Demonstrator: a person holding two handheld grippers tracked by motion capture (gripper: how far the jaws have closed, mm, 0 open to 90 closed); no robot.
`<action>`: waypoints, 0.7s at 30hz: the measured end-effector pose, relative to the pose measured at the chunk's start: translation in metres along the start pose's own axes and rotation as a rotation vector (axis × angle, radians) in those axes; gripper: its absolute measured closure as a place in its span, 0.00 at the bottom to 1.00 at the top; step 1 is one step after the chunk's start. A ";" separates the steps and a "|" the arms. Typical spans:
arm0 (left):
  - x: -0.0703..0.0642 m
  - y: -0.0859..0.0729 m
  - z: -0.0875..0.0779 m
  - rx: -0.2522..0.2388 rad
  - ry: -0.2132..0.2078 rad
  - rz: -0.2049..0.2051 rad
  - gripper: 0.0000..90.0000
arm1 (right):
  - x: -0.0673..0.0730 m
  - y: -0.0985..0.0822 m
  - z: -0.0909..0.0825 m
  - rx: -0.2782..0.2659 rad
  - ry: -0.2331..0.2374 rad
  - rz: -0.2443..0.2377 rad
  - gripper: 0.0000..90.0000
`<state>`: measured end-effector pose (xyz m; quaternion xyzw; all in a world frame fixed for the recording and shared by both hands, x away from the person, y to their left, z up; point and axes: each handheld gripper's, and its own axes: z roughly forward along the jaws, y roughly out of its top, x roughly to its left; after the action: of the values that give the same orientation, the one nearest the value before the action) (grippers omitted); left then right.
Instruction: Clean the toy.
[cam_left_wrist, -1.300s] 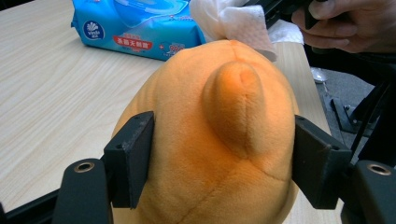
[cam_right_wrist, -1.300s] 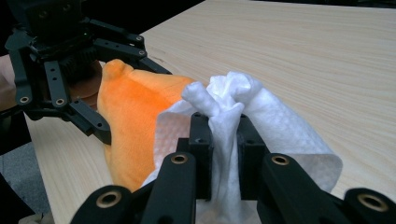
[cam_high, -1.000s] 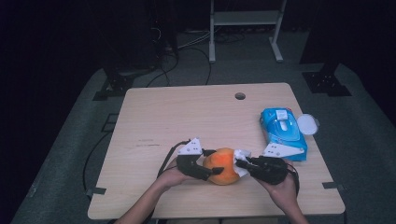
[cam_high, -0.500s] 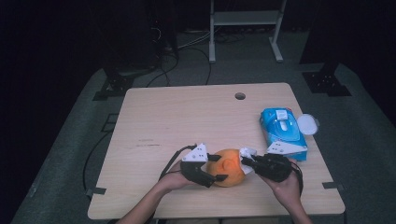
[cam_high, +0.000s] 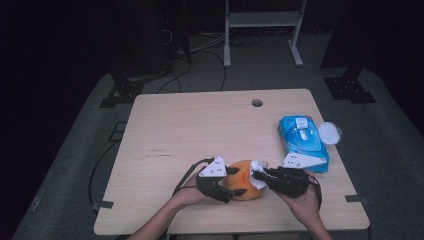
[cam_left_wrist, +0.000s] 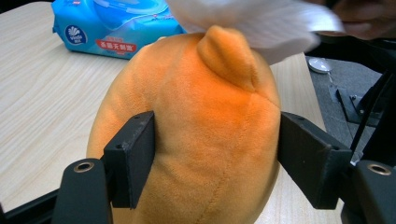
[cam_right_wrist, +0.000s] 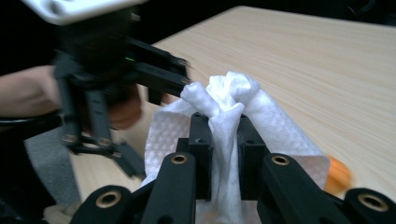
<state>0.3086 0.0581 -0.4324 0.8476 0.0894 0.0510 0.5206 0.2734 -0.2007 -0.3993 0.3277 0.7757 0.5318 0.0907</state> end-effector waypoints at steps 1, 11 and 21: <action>0.001 0.002 -0.001 -0.003 -0.002 0.015 0.31 | -0.002 -0.002 0.000 0.004 0.005 0.012 0.88; 0.006 -0.001 0.000 0.001 -0.022 -0.032 0.22 | -0.002 -0.003 -0.003 0.043 0.013 0.003 0.88; -0.001 0.011 0.001 -0.029 -0.030 -0.006 0.23 | -0.018 -0.016 -0.024 0.081 -0.011 0.068 0.87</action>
<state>0.3085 0.0522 -0.4233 0.8403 0.0836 0.0381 0.5343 0.2693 -0.2336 -0.4077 0.3603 0.7845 0.5008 0.0635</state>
